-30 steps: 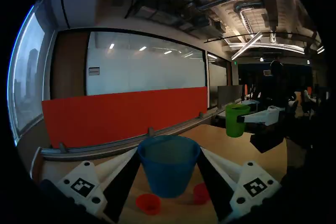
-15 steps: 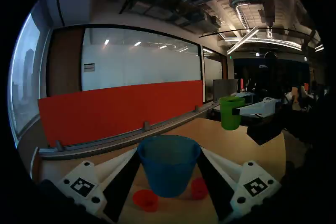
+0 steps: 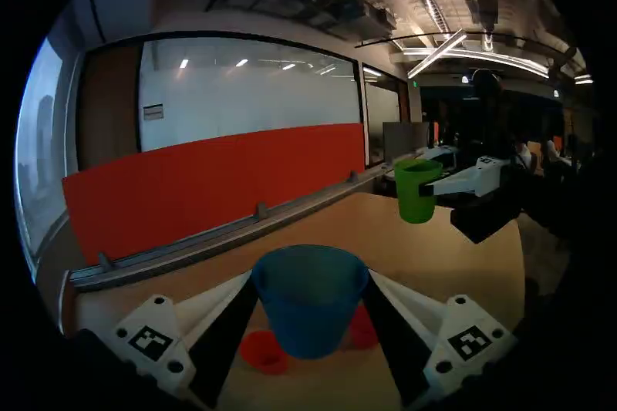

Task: Pour water

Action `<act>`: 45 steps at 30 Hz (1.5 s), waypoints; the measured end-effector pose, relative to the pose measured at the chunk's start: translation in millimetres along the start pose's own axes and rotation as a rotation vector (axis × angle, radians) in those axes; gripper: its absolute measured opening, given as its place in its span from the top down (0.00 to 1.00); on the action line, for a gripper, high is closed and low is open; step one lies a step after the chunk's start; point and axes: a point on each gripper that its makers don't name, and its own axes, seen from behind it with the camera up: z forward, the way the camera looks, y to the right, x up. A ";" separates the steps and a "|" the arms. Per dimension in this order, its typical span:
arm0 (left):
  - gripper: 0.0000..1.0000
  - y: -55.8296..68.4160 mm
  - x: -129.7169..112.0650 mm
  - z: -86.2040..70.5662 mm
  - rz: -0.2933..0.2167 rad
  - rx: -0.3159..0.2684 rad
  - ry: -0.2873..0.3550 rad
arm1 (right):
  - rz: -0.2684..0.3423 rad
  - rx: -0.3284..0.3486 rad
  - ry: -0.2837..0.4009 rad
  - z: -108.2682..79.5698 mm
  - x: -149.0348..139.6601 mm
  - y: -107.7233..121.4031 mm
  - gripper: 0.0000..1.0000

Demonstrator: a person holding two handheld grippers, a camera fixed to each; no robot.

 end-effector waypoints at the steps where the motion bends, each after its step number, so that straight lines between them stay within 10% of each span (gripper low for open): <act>1: 0.11 0.1 -3.1 0.6 0.002 -0.001 -0.009 | -0.003 0.001 -0.009 -0.2 -3.5 0.4 0.11; 45: 0.11 24.3 -142.9 23.6 0.085 -0.114 -0.404 | -0.034 0.076 -0.352 4.6 -133.5 3.1 0.10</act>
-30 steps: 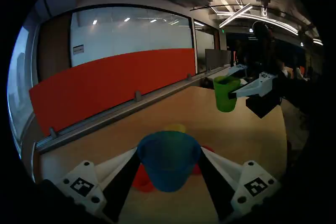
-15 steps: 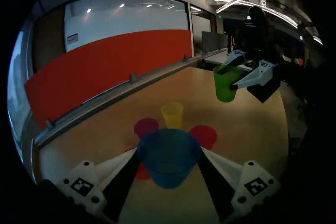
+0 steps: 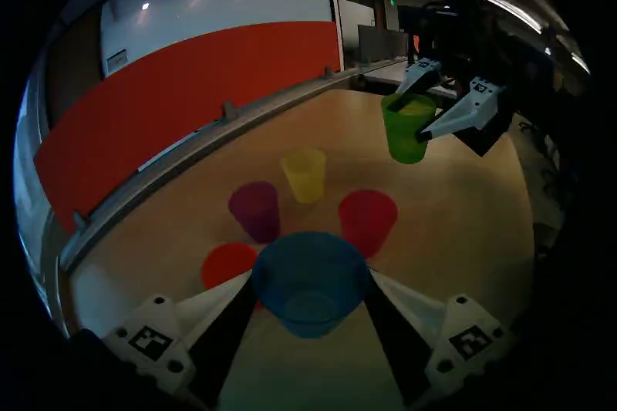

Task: Pour water

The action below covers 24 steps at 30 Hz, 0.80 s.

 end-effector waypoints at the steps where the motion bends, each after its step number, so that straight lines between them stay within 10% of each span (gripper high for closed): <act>1: 0.11 0.7 -1.8 1.6 -0.002 -0.004 -0.005 | 0.000 0.002 -0.005 1.1 -1.9 -0.2 0.10; 24: 0.11 9.7 -47.5 37.2 -0.015 -0.067 -0.111 | 0.023 0.020 -0.071 22.0 -34.4 -3.1 0.10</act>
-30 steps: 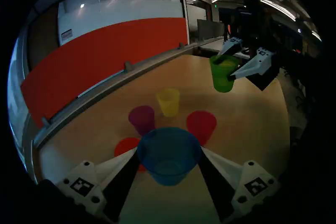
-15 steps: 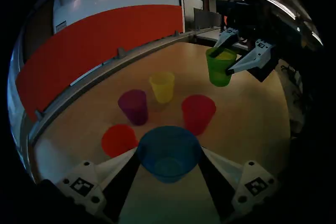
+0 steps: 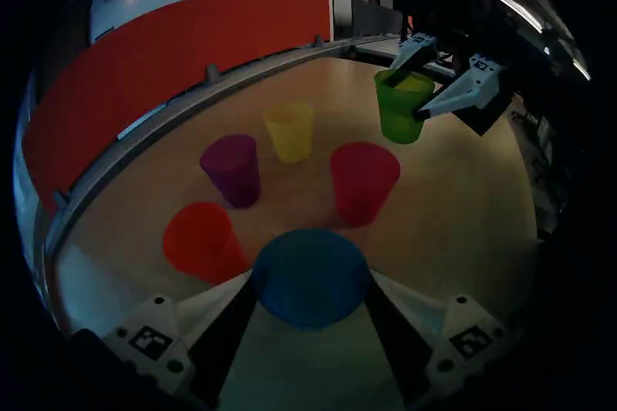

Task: Pour water

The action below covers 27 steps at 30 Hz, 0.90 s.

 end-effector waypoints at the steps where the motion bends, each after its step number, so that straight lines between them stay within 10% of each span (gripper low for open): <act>1: 0.11 0.2 -0.7 0.7 0.000 -0.001 0.000 | 0.002 -0.001 0.000 0.4 -0.6 0.4 0.10; 27: 0.06 0.4 -18.2 9.0 -0.049 -0.020 -0.024 | 0.010 -0.002 -0.003 7.4 -3.5 -0.2 0.10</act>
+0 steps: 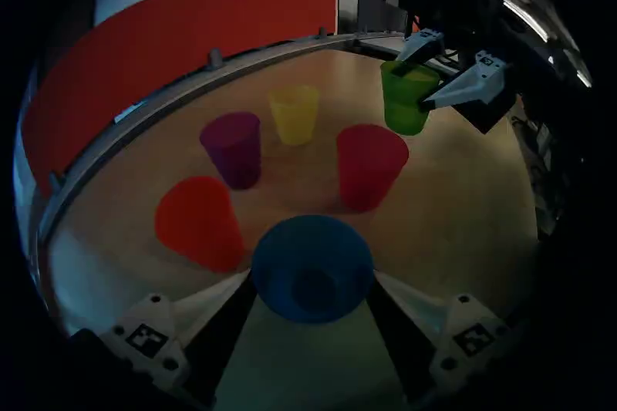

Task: Pour water

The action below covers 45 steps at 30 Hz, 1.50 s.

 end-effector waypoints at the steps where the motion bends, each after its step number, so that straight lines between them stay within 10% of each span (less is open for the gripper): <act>1: 0.05 0.4 0.2 0.0 -0.005 -0.003 0.001 | 0.000 0.000 -0.001 0.3 -0.6 0.0 0.10; 45: 0.04 2.7 -33.2 -25.7 -0.010 0.031 -0.037 | 0.027 -0.034 -0.064 32.8 -60.8 5.1 0.10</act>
